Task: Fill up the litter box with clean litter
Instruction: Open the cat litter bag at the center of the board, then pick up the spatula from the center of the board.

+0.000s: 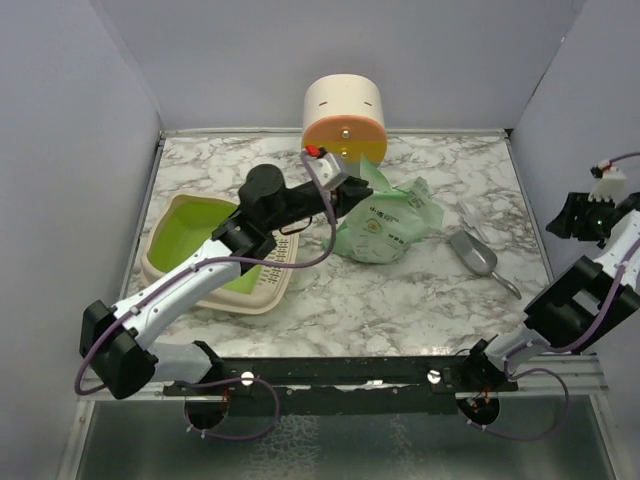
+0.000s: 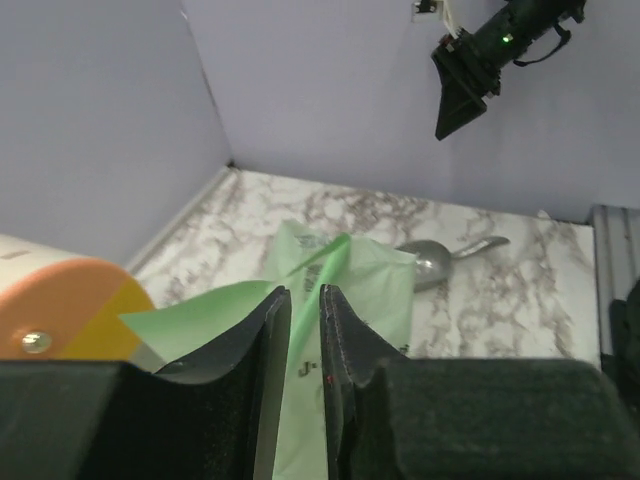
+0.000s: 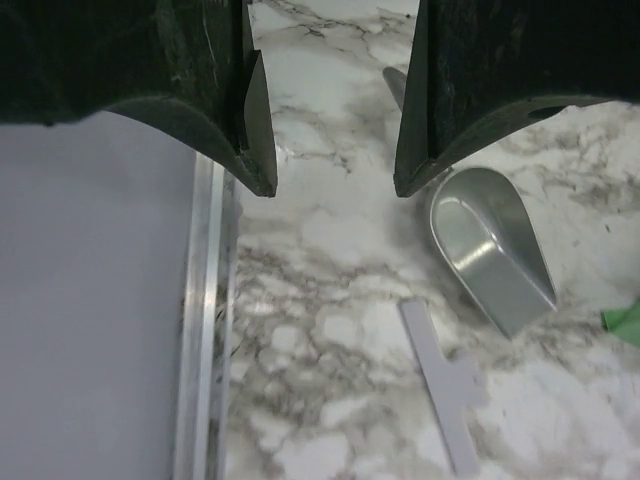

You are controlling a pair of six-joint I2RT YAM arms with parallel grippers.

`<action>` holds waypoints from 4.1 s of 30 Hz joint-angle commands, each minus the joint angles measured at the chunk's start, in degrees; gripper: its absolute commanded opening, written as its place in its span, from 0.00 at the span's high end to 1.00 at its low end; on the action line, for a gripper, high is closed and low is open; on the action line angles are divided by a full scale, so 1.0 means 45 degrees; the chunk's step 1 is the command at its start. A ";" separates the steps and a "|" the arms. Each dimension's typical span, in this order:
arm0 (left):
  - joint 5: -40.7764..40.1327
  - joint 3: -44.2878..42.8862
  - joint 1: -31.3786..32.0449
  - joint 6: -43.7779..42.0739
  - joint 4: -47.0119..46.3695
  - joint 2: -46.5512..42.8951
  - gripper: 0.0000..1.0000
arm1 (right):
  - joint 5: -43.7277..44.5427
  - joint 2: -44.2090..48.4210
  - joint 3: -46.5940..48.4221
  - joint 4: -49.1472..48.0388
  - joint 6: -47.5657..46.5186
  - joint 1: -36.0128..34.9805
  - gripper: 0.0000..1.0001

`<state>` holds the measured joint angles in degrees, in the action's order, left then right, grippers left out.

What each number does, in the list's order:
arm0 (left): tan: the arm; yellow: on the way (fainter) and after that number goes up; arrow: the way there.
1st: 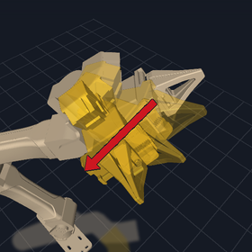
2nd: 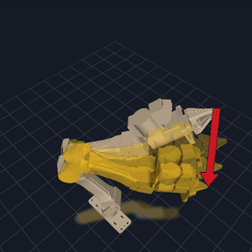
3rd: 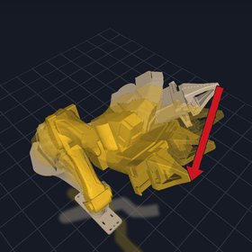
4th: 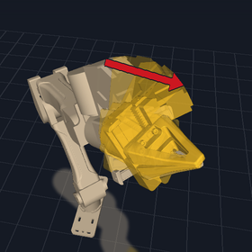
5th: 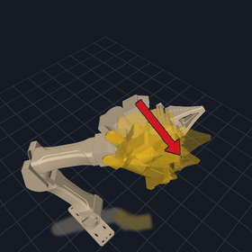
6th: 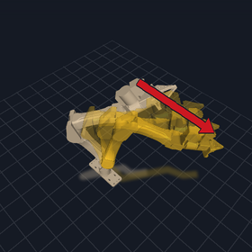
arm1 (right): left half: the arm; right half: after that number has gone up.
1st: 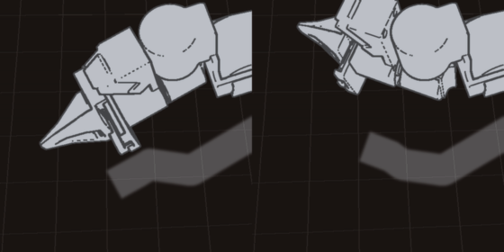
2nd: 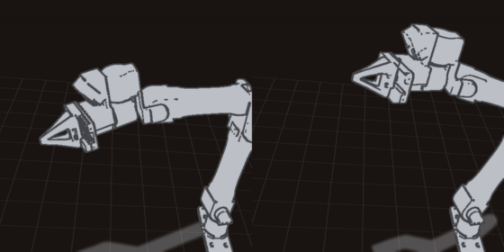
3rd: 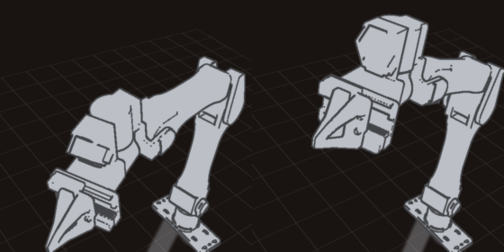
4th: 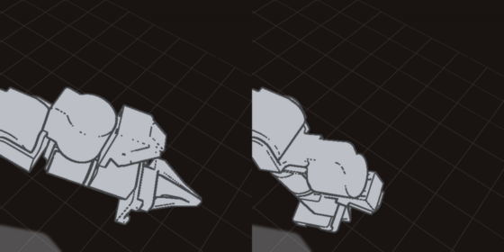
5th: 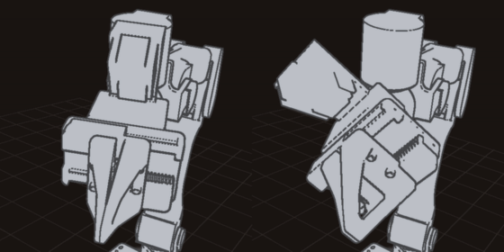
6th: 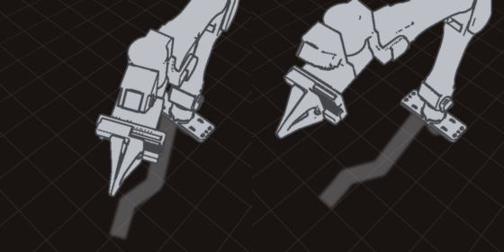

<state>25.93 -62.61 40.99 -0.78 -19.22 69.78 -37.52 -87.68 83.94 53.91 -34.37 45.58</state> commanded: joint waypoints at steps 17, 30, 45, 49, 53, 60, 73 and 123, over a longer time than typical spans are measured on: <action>-0.3162 -0.0777 0.3244 0.0450 0.1717 0.2665 0.47 | 0.0314 0.1432 -0.5302 -0.1467 -0.3994 -0.1981 0.37; -0.4226 -0.0388 0.4046 0.0034 0.1946 0.2899 0.53 | 0.0842 -0.0493 -0.4288 -0.1090 -0.6195 -0.2519 0.41; -0.4724 -0.0082 0.4281 0.0040 0.1695 0.3493 0.53 | 0.1198 -0.1542 -0.5731 -0.2016 -0.5426 -0.2908 0.44; -0.4694 0.0016 0.4289 0.0113 0.1525 0.3503 0.53 | 0.1168 -0.1689 -0.5734 -0.2004 -0.5314 -0.2963 0.46; -0.4712 0.0112 0.4305 0.0163 0.1388 0.3416 0.53 | 0.1222 -0.1841 -0.5681 -0.1970 -0.5136 -0.3020 0.57; -0.4679 0.0169 0.4308 0.0183 0.1278 0.3229 0.49 | 0.0979 -0.1699 -0.5027 -0.1686 -0.4190 -0.3020 0.99; -0.5038 -0.0196 0.4304 0.0724 0.1558 0.3030 0.46 | -0.2100 0.0612 -0.2065 0.1613 -0.3299 -0.3020 0.99; -0.4419 -1.0134 0.3516 0.1116 0.7487 0.5404 0.17 | -0.2681 0.4909 0.2888 0.1943 -0.0458 -0.7083 0.99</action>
<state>4.49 -105.56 57.32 2.15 12.16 93.32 -51.16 -67.79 98.85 68.23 -36.34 13.96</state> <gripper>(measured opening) 0.857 0.018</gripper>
